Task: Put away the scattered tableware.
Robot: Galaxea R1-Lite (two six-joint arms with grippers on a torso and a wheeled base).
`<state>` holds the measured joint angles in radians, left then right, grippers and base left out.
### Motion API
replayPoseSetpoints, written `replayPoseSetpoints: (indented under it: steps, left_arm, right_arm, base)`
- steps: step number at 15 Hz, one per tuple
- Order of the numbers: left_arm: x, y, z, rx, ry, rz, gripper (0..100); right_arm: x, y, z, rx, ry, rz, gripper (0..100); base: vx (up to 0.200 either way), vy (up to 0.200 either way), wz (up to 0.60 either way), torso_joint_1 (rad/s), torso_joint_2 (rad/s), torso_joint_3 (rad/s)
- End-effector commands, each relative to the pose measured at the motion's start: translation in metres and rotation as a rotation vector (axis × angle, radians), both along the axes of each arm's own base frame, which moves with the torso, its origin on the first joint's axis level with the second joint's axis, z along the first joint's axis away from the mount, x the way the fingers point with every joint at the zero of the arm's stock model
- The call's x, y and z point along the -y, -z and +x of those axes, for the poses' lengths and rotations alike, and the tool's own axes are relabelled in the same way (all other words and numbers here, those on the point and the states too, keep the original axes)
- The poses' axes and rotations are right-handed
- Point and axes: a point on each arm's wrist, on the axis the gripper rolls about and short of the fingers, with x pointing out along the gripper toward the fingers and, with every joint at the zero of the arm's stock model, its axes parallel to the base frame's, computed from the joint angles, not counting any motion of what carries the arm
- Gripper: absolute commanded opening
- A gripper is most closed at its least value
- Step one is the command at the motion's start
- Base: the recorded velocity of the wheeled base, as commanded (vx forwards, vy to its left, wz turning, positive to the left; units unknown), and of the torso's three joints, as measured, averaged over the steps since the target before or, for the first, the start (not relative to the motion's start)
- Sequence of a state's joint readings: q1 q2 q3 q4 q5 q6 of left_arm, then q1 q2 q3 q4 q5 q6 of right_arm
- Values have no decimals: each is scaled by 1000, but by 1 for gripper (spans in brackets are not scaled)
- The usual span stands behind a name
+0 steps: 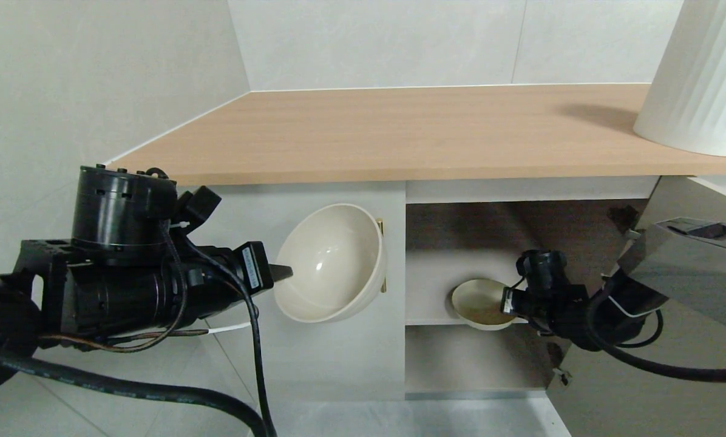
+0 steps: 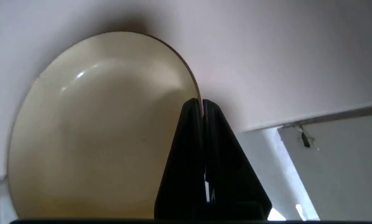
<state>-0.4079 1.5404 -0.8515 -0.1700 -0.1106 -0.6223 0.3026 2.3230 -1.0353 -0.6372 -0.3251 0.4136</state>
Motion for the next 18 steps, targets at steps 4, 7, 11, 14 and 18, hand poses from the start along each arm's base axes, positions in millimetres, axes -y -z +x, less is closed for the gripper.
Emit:
replayPoseSetpoints:
  steps: [4,7,11,14,18]
  left_arm:
    - [1,-2,-2,7,4,-3,0]
    - [3,-2,-3,8,15,-5,0]
    - [3,-2,-3,8,15,-5,0]
    - [3,-2,-3,8,15,-5,0]
    - [3,-3,-3,10,15,-5,0]
  right_arm:
    - [3,15,24,21,30,0,0]
    - [5,18,35,42,57,-7,0]
    - [4,17,39,57,58,-4,0]
    - [3,15,41,64,60,-1,0]
    - [3,15,41,67,64,-3,100]
  base:
    - [0,0,0,0,0,0]
    - [0,0,0,0,0,0]
    - [0,0,0,0,0,0]
    - [0,0,0,0,0,0]
    - [0,0,0,0,0,0]
